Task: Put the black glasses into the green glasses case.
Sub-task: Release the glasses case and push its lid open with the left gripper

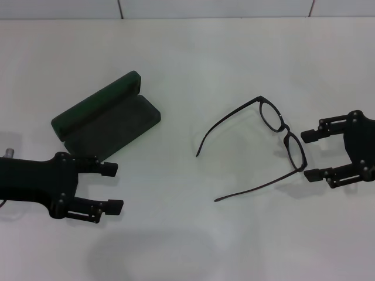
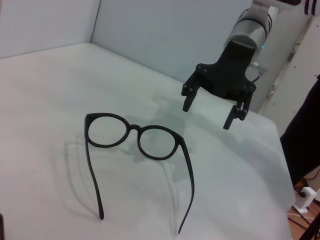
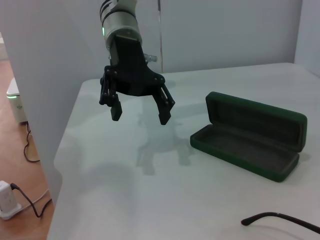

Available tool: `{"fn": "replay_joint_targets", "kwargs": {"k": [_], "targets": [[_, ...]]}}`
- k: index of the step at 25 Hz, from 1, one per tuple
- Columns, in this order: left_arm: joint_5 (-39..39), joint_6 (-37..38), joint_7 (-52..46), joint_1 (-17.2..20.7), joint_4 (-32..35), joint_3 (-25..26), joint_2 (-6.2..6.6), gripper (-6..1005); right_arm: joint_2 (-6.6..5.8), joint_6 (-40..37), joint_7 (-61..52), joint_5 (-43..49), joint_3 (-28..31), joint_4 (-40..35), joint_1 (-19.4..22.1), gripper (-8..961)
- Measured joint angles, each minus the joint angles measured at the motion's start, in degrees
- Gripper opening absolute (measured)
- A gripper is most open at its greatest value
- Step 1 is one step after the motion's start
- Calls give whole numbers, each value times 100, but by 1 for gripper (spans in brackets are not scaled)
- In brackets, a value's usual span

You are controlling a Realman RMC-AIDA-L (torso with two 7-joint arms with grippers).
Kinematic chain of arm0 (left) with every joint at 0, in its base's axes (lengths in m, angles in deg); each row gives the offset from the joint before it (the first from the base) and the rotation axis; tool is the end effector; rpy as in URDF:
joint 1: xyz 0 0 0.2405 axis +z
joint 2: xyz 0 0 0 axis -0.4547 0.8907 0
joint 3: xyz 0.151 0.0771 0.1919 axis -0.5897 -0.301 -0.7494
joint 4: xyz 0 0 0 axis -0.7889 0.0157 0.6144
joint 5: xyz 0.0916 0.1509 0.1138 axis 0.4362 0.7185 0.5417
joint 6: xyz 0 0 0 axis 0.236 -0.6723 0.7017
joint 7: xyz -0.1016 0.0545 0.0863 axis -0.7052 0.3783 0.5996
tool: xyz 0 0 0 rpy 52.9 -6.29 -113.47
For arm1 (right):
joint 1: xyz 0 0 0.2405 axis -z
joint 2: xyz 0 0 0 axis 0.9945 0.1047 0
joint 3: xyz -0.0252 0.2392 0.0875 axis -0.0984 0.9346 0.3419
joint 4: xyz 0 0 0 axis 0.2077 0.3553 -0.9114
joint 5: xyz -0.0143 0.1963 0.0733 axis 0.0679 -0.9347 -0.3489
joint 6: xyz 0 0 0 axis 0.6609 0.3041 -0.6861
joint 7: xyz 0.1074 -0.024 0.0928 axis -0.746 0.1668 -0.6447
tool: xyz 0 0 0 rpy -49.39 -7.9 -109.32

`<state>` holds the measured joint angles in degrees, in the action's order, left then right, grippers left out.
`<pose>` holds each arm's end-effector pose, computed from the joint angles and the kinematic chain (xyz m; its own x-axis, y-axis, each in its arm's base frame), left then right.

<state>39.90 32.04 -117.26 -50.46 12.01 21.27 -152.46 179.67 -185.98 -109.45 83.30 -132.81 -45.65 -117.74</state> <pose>-0.2979 0.2733 0.0439 0.8466 0.3969 0.3546 0.4064 -0.9123 0.0510 0.2390 0.3403 0.0389 0.9701 -0.0201 -0.2418 -0.0378 -0.9969 -0.0690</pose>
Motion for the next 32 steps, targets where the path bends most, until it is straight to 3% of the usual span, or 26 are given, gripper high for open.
{"fn": "replay_joint_targets", "kwargs": {"k": [11,18,26,32], "targets": [[-7,-6,610,70,0,5,-21,858,11,0,-8,5,-9,16,0,722],[-116,28,-513,-88,198,520,-19,857,14,1,-10,9,29,19,8,723],[38,-488,-2232,-355,1745,784,-85,856,19,-7,-10,10,-8,22,9,723],[1579,-840,-3228,-1084,2644,537,-136,855,37,-77,-10,17,-18,26,9,723]]}}
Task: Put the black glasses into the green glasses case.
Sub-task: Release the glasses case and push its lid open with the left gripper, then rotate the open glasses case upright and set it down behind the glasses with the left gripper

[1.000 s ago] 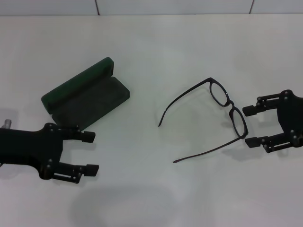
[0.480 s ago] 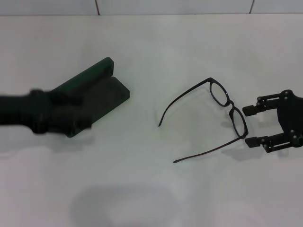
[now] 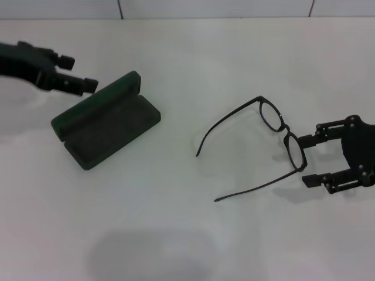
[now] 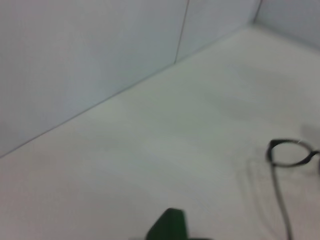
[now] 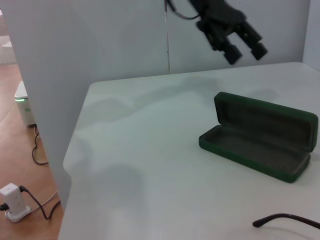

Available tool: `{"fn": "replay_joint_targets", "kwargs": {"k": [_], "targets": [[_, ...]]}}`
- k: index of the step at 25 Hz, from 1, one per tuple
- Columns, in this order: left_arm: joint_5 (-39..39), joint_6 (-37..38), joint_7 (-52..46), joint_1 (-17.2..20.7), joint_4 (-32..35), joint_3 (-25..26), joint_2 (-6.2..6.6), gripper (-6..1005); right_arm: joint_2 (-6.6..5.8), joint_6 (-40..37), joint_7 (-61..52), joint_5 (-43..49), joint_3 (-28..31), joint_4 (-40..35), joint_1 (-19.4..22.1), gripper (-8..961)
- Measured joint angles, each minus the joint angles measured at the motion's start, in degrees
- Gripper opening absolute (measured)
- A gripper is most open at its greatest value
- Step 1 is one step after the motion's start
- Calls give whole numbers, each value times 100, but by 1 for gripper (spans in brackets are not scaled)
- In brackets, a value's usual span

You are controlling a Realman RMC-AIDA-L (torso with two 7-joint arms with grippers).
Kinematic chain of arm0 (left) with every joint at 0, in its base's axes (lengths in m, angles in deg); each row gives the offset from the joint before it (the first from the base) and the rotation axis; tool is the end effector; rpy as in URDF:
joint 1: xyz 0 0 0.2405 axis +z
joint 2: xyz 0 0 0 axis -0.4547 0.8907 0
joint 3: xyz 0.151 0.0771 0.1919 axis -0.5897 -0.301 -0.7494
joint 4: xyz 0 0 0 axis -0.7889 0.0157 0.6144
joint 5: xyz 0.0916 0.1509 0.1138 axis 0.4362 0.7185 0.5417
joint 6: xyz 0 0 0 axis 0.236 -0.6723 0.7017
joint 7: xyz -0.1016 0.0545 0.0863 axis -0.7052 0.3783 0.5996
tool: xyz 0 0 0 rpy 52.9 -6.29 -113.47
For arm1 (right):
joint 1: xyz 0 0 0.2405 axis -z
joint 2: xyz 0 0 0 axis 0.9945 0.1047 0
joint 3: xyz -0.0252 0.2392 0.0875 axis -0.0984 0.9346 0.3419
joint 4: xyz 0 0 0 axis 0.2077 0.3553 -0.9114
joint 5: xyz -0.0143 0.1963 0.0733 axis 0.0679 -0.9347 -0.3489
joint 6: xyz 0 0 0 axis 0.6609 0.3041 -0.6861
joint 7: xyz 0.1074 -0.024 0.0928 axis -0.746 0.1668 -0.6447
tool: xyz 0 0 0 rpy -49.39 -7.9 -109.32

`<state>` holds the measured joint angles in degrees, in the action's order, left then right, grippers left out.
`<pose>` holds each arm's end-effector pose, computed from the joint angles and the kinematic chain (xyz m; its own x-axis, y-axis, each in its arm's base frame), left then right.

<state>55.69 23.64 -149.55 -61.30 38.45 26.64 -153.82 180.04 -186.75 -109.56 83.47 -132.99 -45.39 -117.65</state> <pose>-0.2350 0.3682 0.1125 0.8369 0.5116 0.1947 0.5471 -0.7690 -0.3308 0.2387 0.3365 0.0354 0.9684 -0.0283 -0.2477 -0.0411 -0.9981 -0.0465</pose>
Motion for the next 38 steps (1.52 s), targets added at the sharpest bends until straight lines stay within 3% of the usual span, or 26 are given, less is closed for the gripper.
{"fn": "replay_joint_targets", "kwargs": {"k": [1,2,4,7,9,13,20,22,33,38], "targets": [[0,0,0,0,0,0,0,855,3,-2,0,0,-2,0,0,723],[605,-63,-267,-353,23,-97,-53,855,6,-2,0,1,-3,1,0,723],[1044,-166,-424,-553,24,-219,-160,854,18,-2,-1,1,-7,0,-9,722],[1695,-522,-657,-711,8,-561,-346,851,52,-2,-8,1,-7,-6,-45,722],[1989,-743,-817,-749,-68,-866,-405,850,71,-2,-9,1,-6,-21,-52,722],[2280,-1191,-1088,-776,-322,-1423,-441,846,75,9,-9,1,-4,-25,-58,722],[2278,-1305,-1104,-828,-451,-1515,-462,840,73,50,-9,12,-2,2,-51,723],[2260,-1306,-1073,-830,-438,-1519,-469,736,81,51,-9,34,-2,5,-51,723],[2151,-1275,-644,-800,-461,-1562,-504,499,108,82,-9,139,-3,21,-48,723],[2139,-1207,-233,-792,-428,-1565,-514,307,106,82,-9,141,-3,24,-33,722]]}}
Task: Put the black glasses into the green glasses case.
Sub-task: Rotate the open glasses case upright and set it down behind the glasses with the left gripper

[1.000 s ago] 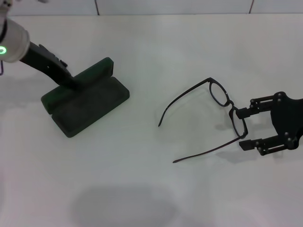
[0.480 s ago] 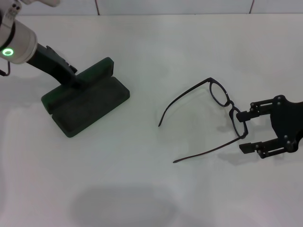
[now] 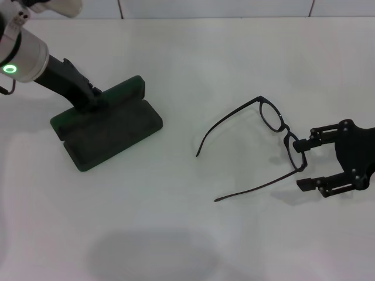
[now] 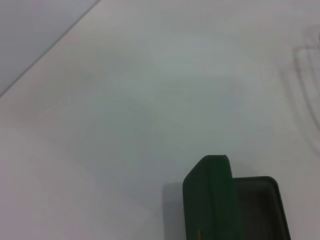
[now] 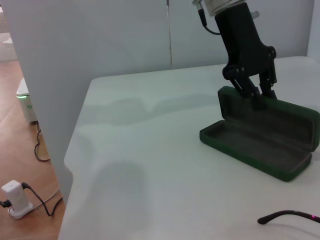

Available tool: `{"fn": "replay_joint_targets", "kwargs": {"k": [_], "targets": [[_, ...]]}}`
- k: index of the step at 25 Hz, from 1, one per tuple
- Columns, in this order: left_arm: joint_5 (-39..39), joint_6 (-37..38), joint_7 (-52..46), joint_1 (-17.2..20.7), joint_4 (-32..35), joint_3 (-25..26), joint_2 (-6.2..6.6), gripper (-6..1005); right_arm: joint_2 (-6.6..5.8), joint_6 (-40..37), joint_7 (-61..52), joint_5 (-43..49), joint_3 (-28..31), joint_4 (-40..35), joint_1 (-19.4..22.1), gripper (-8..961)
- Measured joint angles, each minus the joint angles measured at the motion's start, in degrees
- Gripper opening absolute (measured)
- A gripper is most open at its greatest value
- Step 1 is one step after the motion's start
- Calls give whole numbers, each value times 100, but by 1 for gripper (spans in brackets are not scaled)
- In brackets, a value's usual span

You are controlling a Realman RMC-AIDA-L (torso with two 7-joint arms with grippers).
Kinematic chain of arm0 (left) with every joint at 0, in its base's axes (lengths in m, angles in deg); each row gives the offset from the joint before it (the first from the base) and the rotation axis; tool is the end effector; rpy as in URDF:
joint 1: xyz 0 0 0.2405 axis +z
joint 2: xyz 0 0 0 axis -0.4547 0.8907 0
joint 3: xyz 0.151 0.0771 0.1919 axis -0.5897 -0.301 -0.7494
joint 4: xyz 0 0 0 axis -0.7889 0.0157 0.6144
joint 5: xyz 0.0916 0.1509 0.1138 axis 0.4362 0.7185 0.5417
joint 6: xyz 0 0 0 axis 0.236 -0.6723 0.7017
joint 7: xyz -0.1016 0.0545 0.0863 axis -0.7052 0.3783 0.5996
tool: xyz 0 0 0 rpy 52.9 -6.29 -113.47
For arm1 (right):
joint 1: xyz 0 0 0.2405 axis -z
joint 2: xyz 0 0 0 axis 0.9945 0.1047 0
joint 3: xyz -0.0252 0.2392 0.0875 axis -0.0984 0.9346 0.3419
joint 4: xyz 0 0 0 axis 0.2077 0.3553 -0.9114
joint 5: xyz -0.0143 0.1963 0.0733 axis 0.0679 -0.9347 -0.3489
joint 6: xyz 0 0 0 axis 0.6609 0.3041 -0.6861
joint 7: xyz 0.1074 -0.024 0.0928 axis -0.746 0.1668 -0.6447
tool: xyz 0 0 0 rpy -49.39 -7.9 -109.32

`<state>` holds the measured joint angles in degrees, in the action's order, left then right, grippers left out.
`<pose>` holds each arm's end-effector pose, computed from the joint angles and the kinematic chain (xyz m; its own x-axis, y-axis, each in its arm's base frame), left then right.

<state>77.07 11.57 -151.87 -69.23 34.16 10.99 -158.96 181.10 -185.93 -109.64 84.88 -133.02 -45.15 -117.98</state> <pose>-0.2164 0.4005 0.0414 0.8624 0.4549 -0.2221 0.3313 -0.8390 -0.4317 0.2380 0.3361 0.0267 0.9710 -0.0349 -0.2366 -0.0452 -0.9983 -0.0381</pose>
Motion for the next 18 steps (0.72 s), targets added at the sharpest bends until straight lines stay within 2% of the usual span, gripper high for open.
{"fn": "replay_joint_targets", "kwargs": {"k": [1,6,12,18], "targets": [[-18,7,108,0,4,0,-2,269,0,0,-2,0,0,0,3,722],[-256,11,959,6,168,-1,-16,229,-1,-44,-90,0,0,-20,5,722],[-758,-15,2669,52,429,-1,-160,204,0,-76,-117,1,0,-10,5,722],[-807,-161,2936,-51,251,-23,-192,204,24,-76,-119,6,-1,3,17,723]]}}
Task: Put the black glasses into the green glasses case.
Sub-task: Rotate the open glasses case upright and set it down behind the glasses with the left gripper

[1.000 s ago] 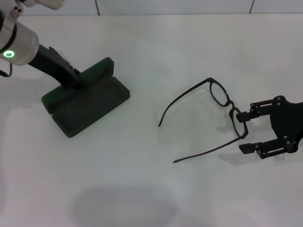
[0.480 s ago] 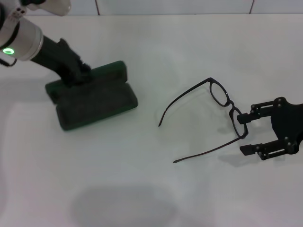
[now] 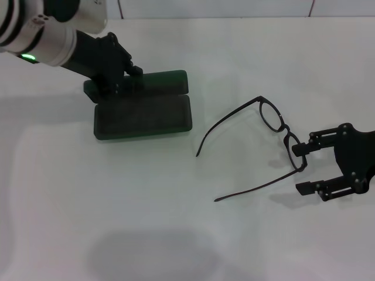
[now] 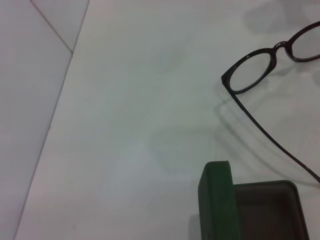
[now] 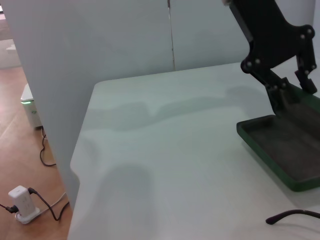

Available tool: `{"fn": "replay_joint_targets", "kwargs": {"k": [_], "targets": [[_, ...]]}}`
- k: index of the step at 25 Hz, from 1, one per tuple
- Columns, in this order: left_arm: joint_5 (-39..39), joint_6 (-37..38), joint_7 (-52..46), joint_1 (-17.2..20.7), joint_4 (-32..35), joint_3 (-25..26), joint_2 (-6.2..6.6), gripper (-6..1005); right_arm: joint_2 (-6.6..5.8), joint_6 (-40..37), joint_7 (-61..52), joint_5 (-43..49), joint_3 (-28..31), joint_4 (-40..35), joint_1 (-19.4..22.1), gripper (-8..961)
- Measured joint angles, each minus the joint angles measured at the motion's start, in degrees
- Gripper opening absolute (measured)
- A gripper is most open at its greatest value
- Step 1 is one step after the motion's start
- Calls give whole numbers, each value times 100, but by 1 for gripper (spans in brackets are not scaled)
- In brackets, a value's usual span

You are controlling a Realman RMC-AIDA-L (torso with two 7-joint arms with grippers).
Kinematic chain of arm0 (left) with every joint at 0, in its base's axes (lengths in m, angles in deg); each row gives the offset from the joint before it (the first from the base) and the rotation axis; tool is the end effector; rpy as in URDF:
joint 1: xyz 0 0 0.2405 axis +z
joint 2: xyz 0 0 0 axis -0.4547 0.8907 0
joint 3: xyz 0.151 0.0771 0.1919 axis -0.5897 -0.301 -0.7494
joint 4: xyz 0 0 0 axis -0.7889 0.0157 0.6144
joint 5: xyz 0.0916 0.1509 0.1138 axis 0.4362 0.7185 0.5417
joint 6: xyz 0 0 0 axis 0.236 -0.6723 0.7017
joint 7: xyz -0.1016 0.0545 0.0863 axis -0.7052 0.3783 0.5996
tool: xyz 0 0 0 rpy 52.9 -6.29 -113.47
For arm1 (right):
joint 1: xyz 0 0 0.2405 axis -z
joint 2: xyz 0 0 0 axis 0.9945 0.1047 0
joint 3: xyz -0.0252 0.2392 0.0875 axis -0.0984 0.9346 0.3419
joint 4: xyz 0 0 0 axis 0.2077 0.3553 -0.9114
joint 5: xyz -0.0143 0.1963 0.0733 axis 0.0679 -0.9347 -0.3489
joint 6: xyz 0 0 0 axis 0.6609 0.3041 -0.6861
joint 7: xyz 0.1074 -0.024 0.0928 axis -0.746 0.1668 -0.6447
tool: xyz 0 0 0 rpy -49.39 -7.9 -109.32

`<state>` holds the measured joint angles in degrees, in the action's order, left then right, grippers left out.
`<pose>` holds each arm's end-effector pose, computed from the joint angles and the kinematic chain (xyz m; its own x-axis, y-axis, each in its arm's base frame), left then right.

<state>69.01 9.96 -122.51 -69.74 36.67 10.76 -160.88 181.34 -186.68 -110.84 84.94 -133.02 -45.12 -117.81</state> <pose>-0.1803 0.4052 0.0292 0.9613 -0.0847 -0.2622 -0.1676 -0.9351 -0.3123 0.2378 0.3331 0.0251 0.9681 -0.0597 -0.2432 -0.0660 -0.9977 -0.0178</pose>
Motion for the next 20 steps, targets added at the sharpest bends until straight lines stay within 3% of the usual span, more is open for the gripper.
{"fn": "replay_joint_targets", "kwargs": {"k": [7,20], "targets": [[-7,-350,-22,-29,-355,-373,-13,203,10,0,-3,3,-8,9,3,723],[-44,-409,-210,42,-393,-529,-36,238,11,-13,-11,12,-69,9,3,722]]}}
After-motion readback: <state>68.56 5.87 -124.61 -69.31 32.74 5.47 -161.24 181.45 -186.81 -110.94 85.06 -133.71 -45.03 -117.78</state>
